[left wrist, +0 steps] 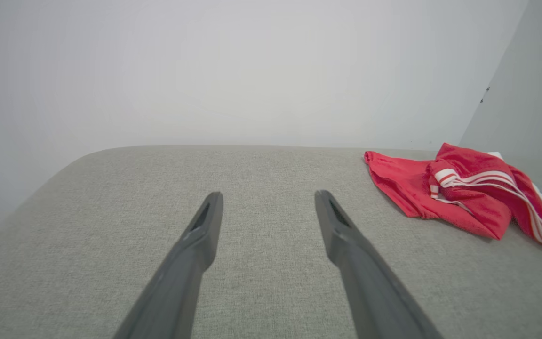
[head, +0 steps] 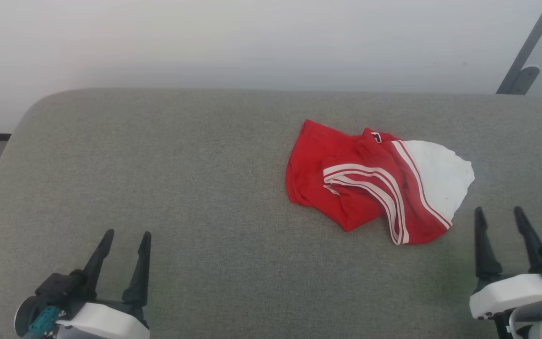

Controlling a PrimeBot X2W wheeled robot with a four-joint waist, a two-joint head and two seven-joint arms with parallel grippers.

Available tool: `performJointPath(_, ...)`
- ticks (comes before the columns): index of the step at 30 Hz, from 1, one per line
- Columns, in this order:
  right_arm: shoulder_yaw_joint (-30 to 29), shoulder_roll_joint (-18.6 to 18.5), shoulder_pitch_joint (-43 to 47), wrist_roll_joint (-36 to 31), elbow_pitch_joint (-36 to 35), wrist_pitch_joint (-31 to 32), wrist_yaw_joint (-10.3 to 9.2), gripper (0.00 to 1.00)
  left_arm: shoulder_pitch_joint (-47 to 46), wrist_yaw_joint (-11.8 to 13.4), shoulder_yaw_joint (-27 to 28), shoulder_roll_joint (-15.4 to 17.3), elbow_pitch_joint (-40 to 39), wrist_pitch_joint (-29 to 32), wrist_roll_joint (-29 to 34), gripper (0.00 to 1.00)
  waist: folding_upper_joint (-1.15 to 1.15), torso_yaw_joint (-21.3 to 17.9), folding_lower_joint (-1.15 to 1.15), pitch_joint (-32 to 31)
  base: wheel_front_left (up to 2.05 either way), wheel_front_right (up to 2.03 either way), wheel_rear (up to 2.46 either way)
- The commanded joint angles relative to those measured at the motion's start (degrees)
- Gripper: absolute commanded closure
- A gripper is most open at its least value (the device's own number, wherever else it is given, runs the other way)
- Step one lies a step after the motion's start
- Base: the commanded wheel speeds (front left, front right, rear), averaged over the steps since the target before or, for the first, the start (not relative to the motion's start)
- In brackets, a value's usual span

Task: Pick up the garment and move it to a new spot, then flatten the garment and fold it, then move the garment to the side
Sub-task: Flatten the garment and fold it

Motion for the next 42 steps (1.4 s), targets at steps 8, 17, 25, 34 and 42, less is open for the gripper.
performJointPath(8, 8.35, -8.93, -9.14, 2.76, 5.72, 14.41, -0.02, 0.00, -2.15, -0.20, -1.85, -1.00, 0.01, -0.27, -1.47, 0.00, 0.00, 0.22, 0.00, 5.35, 0.00, 0.00, 0.00)
performJointPath(17, 20.78, -23.12, -20.51, 16.77, 2.89, 45.35, -0.04, 0.00, -6.51, -0.16, -4.43, -2.65, 1.07, -0.27, -2.41, 0.00, 0.00, 2.50, 0.00, 12.67, 0.00, 0.00, 0.00)
performJointPath(25, 18.21, -29.81, -29.38, 22.27, 2.34, 61.02, -0.04, 0.00, -11.22, -0.16, -6.37, -4.06, 1.65, -0.27, -3.14, 0.00, 0.00, 4.78, 0.00, 19.82, 0.00, 0.00, 0.00)
performJointPath(34, 19.59, -26.91, -30.78, 20.50, 5.26, 71.91, -0.04, 0.00, -14.93, -0.16, -7.07, -4.62, 2.39, -0.28, -4.05, 0.00, 0.00, 4.76, 0.00, 23.96, 0.00, 0.00, 0.00)
performJointPath(42, 17.35, -27.81, -30.72, 19.93, 2.72, 67.46, -0.07, 1.00, -15.46, -0.17, -6.37, -3.55, 2.11, -0.28, -4.35, 0.00, 0.00, 1.77, 0.00, 24.27, 0.00, 0.00, 0.00)
